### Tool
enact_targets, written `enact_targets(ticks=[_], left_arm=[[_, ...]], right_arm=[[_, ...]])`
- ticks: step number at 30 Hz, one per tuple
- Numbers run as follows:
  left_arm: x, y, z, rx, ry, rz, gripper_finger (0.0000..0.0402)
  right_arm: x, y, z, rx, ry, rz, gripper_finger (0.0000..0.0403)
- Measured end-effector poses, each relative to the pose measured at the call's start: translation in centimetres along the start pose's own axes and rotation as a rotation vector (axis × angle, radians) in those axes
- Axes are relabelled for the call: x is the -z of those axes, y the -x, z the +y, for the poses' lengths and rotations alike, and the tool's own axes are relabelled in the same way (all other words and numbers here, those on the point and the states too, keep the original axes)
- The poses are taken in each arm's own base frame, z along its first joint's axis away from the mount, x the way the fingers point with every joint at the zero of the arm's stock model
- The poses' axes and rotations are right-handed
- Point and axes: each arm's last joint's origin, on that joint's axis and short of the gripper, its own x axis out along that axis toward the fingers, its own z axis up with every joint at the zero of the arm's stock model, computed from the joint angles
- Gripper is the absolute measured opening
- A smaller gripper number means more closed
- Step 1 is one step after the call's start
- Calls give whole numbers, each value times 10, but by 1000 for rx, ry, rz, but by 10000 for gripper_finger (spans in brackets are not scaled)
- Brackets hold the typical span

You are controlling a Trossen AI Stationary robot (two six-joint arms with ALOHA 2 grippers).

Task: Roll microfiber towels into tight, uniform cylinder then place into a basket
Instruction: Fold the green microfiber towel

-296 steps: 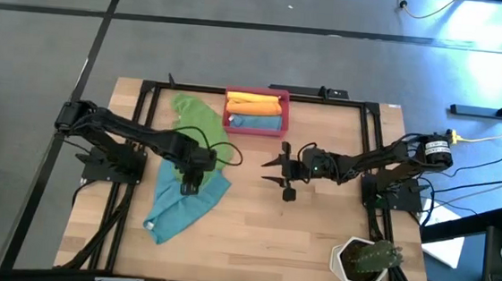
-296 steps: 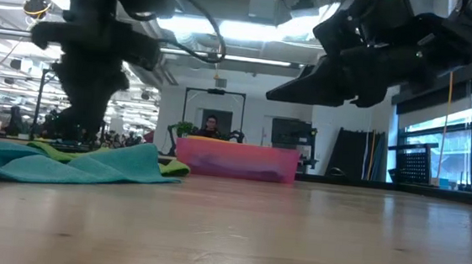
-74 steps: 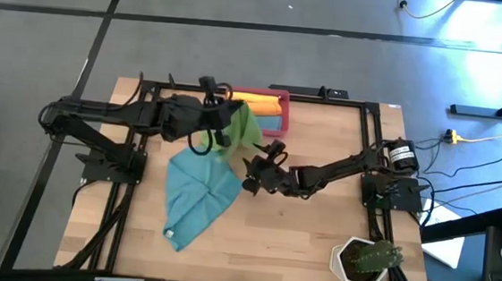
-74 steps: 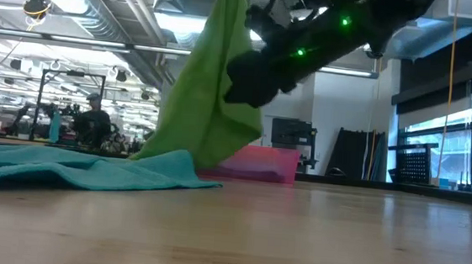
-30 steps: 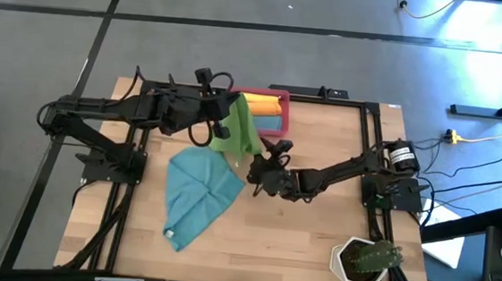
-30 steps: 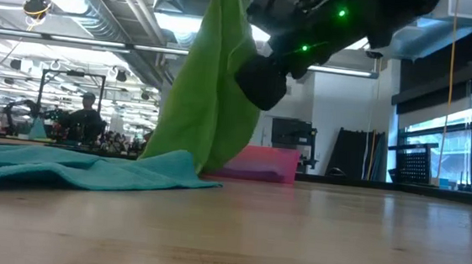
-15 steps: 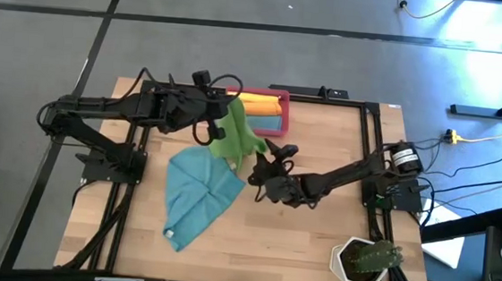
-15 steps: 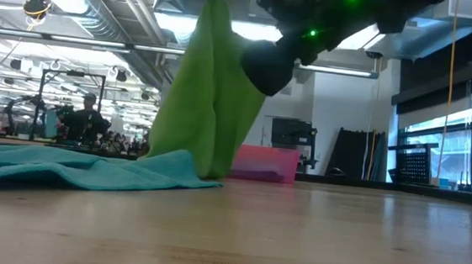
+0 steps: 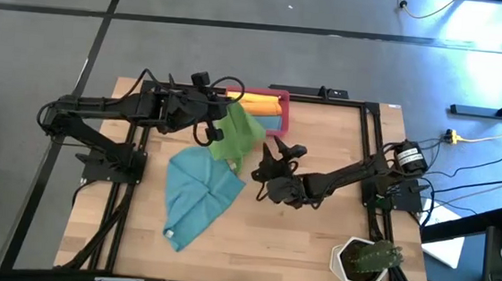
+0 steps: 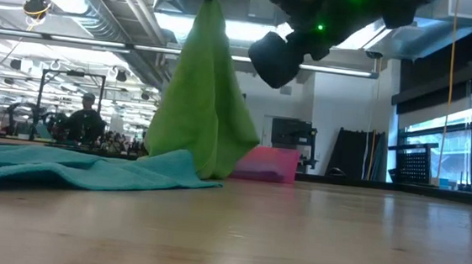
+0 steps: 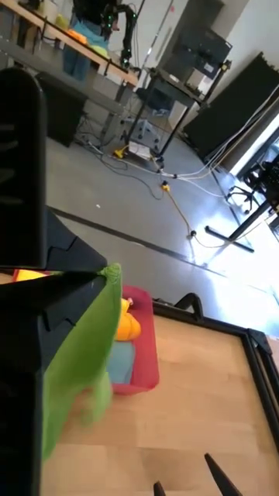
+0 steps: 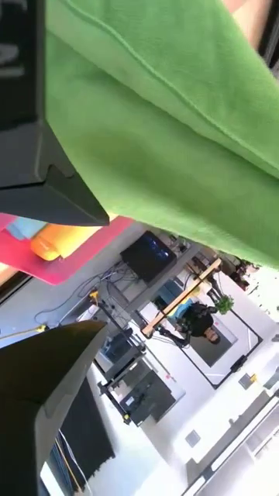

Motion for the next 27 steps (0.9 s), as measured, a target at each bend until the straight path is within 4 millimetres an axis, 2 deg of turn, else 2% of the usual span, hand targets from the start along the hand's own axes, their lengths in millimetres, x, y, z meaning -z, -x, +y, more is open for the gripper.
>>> enact_targets(ticks=[4, 8, 15, 21, 27], left_arm=[[0, 0, 0, 5, 0, -2, 0], [-2, 0, -1, 37, 8, -27, 0], [-3, 0, -1, 57, 15, -46, 0], [-4, 0, -2, 100, 21, -72, 0], [-17, 5, -6, 237, 64, -232, 0]], right_arm=[[5, -4, 1, -5, -14, 15, 210], [9, -15, 2, -104, -111, 25, 210], [-5, -30, 1, -309, -277, -47, 210], [-11, -44, -4, -326, -285, -97, 210], [-10, -54, -7, -325, -319, -90, 210]])
